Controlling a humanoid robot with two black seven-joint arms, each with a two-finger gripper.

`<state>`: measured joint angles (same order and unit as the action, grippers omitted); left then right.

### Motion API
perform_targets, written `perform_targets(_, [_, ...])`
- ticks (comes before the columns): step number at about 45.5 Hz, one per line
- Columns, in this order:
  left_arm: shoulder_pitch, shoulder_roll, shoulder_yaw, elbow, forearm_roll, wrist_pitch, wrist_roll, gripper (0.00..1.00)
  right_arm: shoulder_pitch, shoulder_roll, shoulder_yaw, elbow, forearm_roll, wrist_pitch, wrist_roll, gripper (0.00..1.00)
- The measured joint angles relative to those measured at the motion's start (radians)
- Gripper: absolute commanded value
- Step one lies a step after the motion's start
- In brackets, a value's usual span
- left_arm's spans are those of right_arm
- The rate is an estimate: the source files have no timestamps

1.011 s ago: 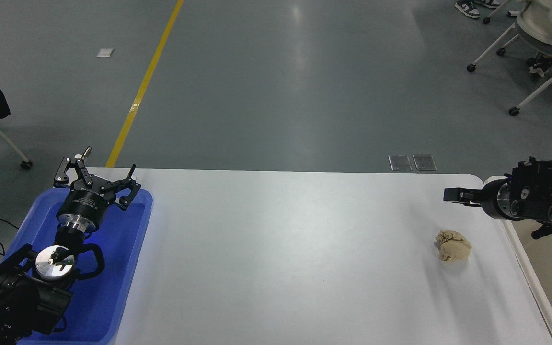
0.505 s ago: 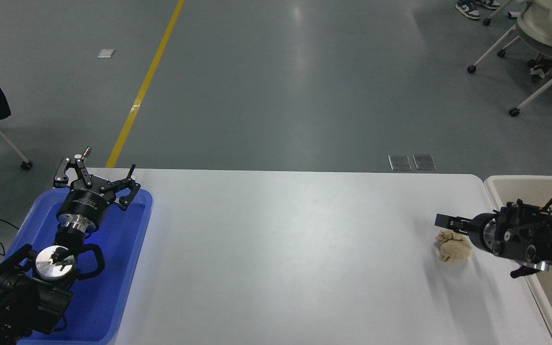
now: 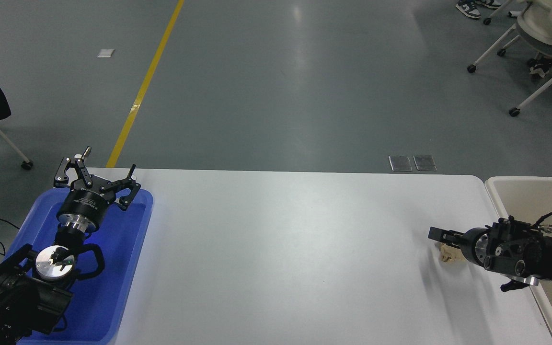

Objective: Pick up paper ball place in dustbin

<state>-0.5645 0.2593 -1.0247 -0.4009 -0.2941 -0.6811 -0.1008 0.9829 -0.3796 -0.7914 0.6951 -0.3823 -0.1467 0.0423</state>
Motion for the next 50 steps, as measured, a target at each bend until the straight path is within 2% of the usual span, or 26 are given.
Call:
perform_targets(3, [0.0, 0.0, 0.0, 0.0, 0.0, 0.0, 0.0, 1.0, -0.009, 0.004, 0.0, -0.008, 0.0, -0.002, 0.003, 0.53])
perform_targets(7, [0.0, 0.0, 0.0, 0.0, 0.0, 0.0, 0.001, 1.0, -0.016, 0.007, 0.001, -0.013, 0.0, -0.004, 0.015, 0.21])
perform_targets(13, [0.0, 0.0, 0.0, 0.0, 0.0, 0.0, 0.001, 1.0, -0.025, 0.01, 0.001, -0.015, 0.0, -0.004, 0.05, 0.0])
perform_targets(23, [0.0, 0.0, 0.0, -0.001, 0.0, 0.0, 0.001, 1.0, -0.002, -0.006, -0.003, 0.007, -0.004, -0.002, 0.085, 0.0])
perform_targets(38, [0.0, 0.0, 0.0, -0.001, 0.001, -0.001, 0.001, 1.0, 0.225, -0.116, -0.067, 0.175, -0.01, 0.032, 0.099, 0.0])
perform_targets(50, [0.0, 0.0, 0.0, -0.001, 0.001, 0.0, 0.001, 1.0, 0.546, -0.204, -0.196, 0.329, -0.011, 0.186, 0.101, 0.0])
